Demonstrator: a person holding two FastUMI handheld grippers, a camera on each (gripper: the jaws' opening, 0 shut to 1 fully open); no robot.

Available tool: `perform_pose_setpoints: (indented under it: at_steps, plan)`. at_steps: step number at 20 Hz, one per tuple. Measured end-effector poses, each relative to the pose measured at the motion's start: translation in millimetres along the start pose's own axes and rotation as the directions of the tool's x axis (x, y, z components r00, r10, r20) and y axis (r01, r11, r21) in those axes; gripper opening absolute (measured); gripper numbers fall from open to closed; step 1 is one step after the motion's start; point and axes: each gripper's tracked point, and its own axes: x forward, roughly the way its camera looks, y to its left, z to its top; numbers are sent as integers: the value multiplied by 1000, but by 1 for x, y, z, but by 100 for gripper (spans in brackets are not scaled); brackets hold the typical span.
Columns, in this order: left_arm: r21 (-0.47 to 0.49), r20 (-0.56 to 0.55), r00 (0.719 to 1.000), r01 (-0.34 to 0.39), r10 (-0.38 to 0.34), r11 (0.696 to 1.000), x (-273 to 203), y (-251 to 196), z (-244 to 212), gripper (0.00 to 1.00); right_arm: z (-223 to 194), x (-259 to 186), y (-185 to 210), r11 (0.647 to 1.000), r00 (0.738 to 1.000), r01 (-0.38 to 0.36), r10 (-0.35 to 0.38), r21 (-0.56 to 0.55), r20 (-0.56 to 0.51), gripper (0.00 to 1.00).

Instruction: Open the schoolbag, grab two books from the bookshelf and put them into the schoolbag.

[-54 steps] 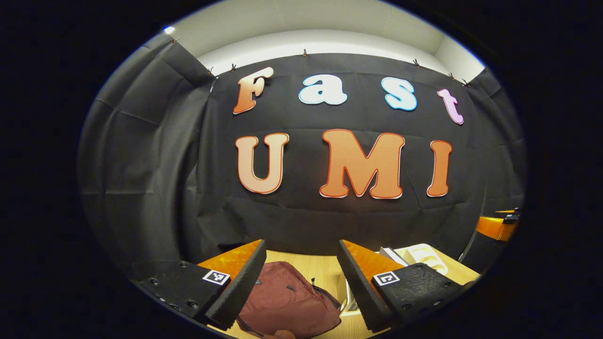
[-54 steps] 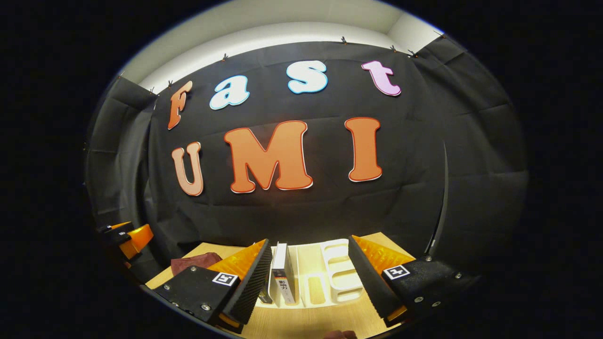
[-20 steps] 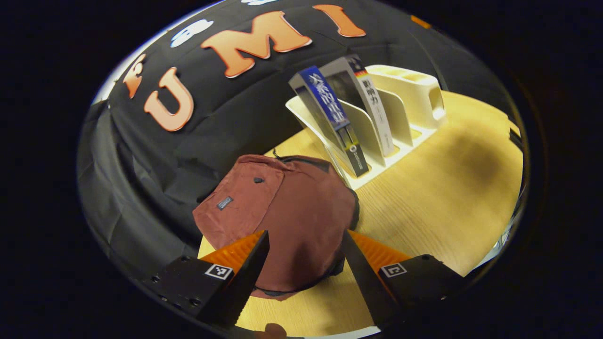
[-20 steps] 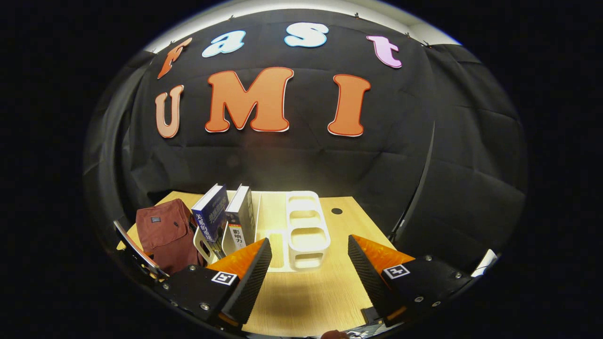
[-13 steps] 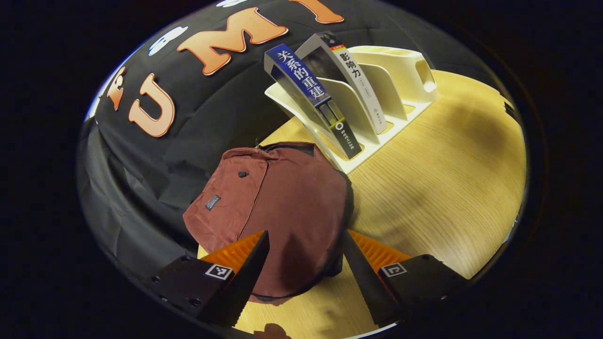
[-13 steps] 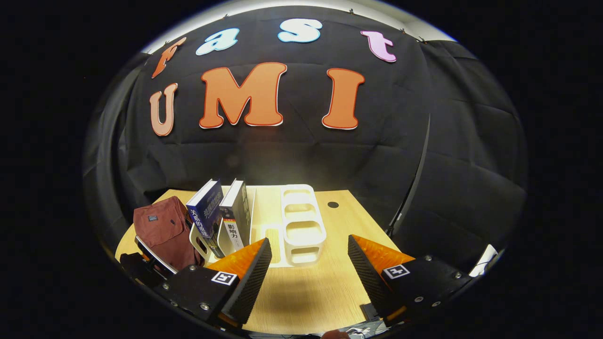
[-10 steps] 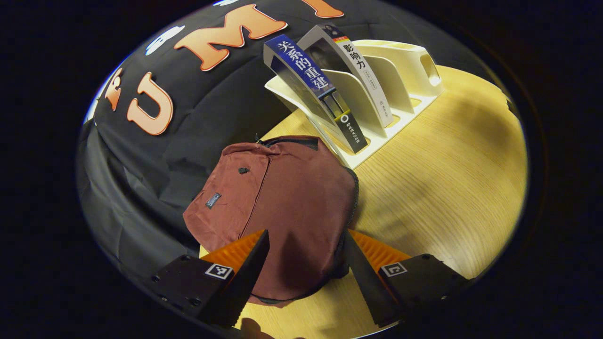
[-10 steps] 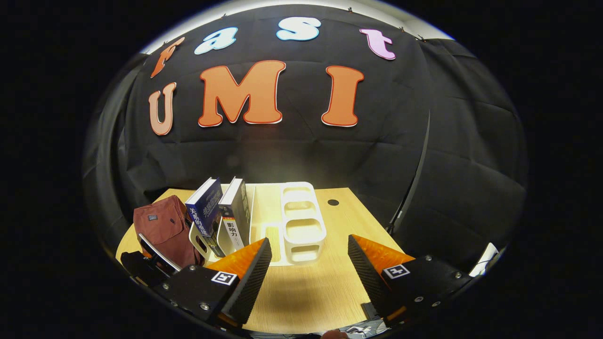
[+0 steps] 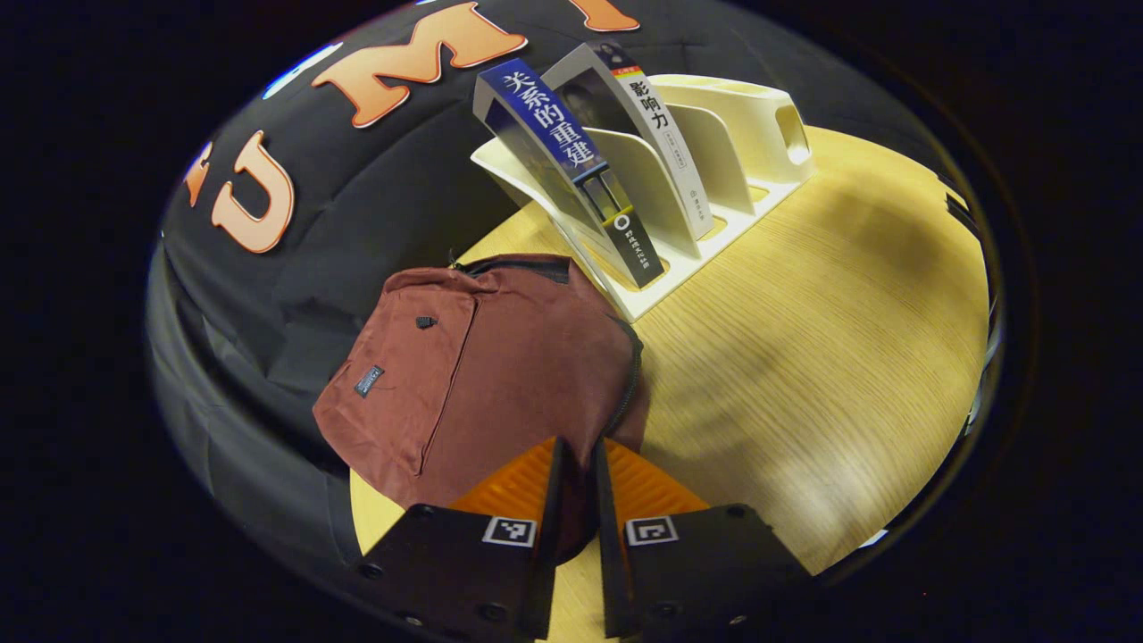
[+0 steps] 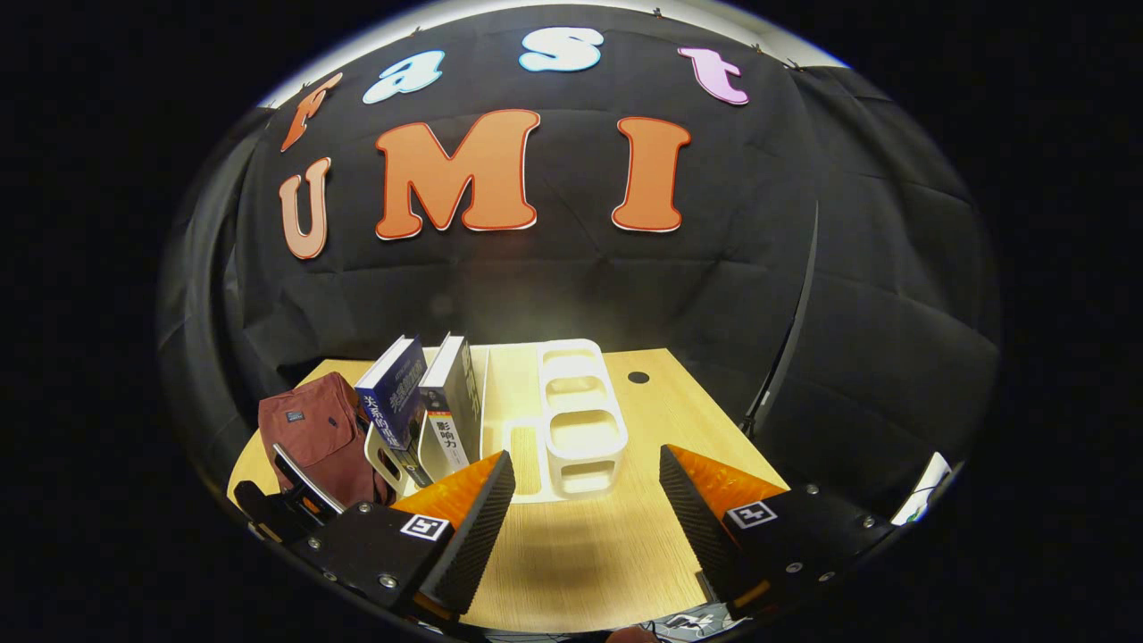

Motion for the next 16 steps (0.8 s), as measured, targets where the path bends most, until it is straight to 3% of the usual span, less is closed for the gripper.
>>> perform_pose_setpoints:
  at_steps: [2,5,10,16]
  plan:
    - [-32,-34,999,16,-17,999,5,-1,-4,8,2,2,2,1000,1000,-7,7,2,3,97]
    - [-9,-26,999,37,-37,999,8,0,-3,2,6,4,7,1000,1000,-21,21,13,7,97]
    - [31,-59,994,92,-90,995,8,1,-4,1,15,6,13,997,999,-47,47,53,18,97]
    - [-99,-65,962,260,-267,961,-12,18,8,1,25,9,28,988,998,-68,66,135,17,97]
